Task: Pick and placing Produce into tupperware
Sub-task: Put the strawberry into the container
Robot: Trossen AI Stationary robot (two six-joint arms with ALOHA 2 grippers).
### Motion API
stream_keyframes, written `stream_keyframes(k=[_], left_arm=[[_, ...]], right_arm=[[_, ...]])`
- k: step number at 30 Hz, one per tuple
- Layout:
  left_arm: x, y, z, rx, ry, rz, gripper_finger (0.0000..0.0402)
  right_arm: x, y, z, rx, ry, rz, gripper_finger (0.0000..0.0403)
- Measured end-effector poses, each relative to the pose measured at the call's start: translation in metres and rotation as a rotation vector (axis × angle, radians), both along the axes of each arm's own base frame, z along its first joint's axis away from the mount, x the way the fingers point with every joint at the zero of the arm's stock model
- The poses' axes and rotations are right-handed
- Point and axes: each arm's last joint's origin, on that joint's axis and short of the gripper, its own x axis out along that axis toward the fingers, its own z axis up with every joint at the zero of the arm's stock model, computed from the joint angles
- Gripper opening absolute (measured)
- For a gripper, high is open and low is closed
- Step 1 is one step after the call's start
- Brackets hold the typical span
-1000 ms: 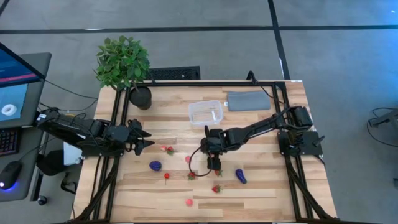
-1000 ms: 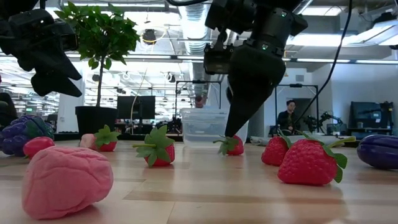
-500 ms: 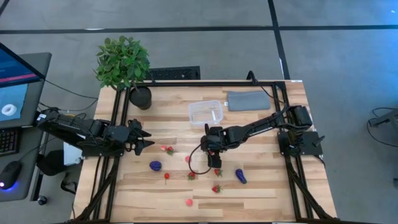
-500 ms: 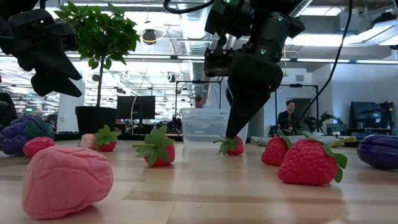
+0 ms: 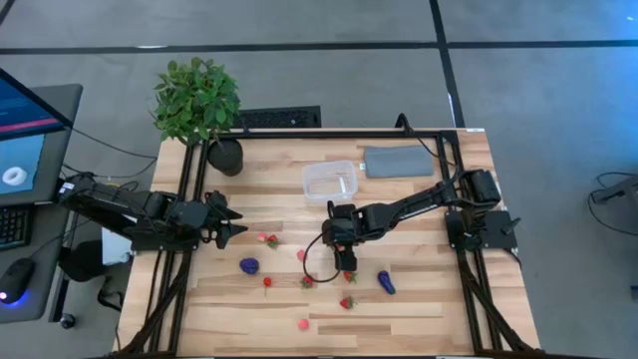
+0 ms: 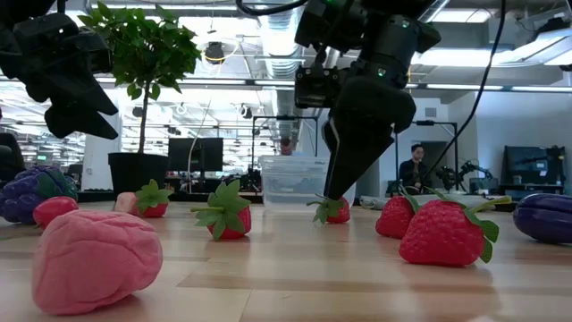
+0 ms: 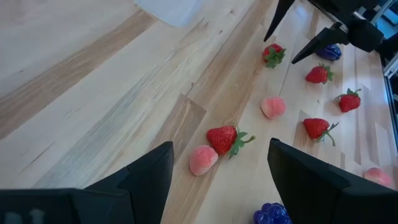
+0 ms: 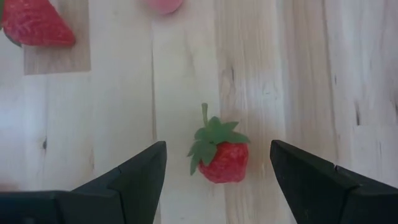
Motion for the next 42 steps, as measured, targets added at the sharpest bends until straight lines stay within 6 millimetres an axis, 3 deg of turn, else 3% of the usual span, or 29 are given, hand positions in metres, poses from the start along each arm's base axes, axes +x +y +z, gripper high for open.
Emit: stream_keyframes(k=[15, 24, 29, 42], left_arm=[[0.000, 0.000, 0.000, 0.001, 0.000, 0.000, 0.0249], [0.000, 0.000, 0.000, 0.001, 0.000, 0.001, 0.0249], [0.000, 0.000, 0.000, 0.002, 0.001, 0.000, 0.0249], [0.000, 0.000, 0.000, 0.001, 0.000, 0.001, 0.0249]], right_arm=[[0.000, -0.006, 0.000, -0.011, 0.007, -0.008, 0.0311], [0.004, -0.002, -0.021, 0.010, 0.072, -0.028, 0.0311], [0.004, -0.002, -0.021, 0.008, 0.075, -0.030, 0.0310], [0.004, -0.005, -0.021, 0.018, 0.074, -0.062, 0.0229]])
